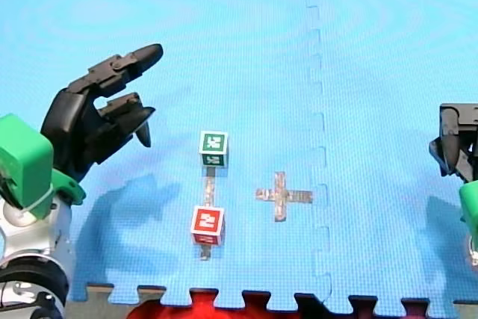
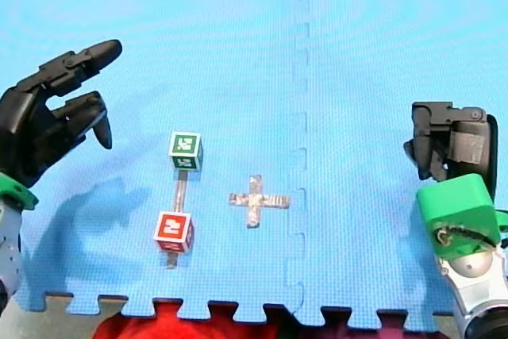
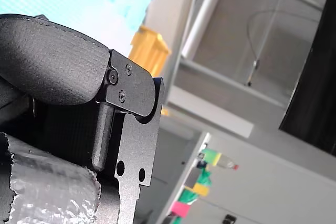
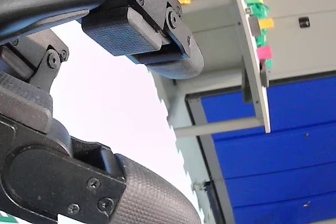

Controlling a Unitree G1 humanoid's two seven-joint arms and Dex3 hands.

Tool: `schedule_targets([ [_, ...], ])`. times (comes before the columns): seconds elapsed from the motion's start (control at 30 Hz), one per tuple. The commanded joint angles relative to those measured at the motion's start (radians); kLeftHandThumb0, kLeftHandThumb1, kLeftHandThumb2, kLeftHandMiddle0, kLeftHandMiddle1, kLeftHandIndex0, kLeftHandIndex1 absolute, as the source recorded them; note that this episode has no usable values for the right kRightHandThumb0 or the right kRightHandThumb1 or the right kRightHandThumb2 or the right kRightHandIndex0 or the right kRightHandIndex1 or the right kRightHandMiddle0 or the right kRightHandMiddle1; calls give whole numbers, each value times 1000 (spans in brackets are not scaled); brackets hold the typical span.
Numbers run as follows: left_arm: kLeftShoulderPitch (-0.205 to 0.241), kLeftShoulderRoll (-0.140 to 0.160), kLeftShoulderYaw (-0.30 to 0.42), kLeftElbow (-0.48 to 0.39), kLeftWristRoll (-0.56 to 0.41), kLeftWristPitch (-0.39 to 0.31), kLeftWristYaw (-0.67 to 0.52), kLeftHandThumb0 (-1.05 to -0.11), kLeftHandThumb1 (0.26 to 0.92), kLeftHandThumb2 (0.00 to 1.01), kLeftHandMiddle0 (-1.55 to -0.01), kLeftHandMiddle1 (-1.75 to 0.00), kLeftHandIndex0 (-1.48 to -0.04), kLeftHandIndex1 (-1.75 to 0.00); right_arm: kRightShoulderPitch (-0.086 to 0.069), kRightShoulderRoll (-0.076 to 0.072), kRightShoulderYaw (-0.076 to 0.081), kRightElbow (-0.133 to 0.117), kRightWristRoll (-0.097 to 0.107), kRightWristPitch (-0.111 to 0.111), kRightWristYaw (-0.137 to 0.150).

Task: Stack cube left

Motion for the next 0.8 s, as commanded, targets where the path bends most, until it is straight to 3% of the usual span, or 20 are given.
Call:
schedule_targets([
  [0.0, -4, 9, 2, 3, 3, 4, 2, -973, 784, 0, -870, -1746, -696, -39, 4, -3, -1, -4, 4, -1, -4],
  [0.1, -7, 24, -9, 2, 8, 27, -48, -1012, 786, 1, -873, -1746, -739, -49, 3, -2, 0, -4, 2, 1, -8],
  [0.17, -9, 56, -35, -1, 33, 46, -93, -1018, 765, 0, -875, -1746, -761, -52, 2, 0, 1, -5, -1, 3, -11],
  [0.33, -7, 105, -87, -17, 107, 37, -76, -1030, 743, 0, -878, -1746, -776, -46, 0, 2, 3, -4, -2, 5, -14],
  [0.53, -8, 119, -101, -26, 124, 51, -40, -977, 693, 0, -885, -1746, -797, -34, -3, 4, 4, -1, -2, 8, -15],
  [0.77, -2, 122, -123, -38, 147, 65, 19, -923, 682, 0, -886, -1746, -784, -12, -5, 5, 1, -2, 6, 5, -5],
])
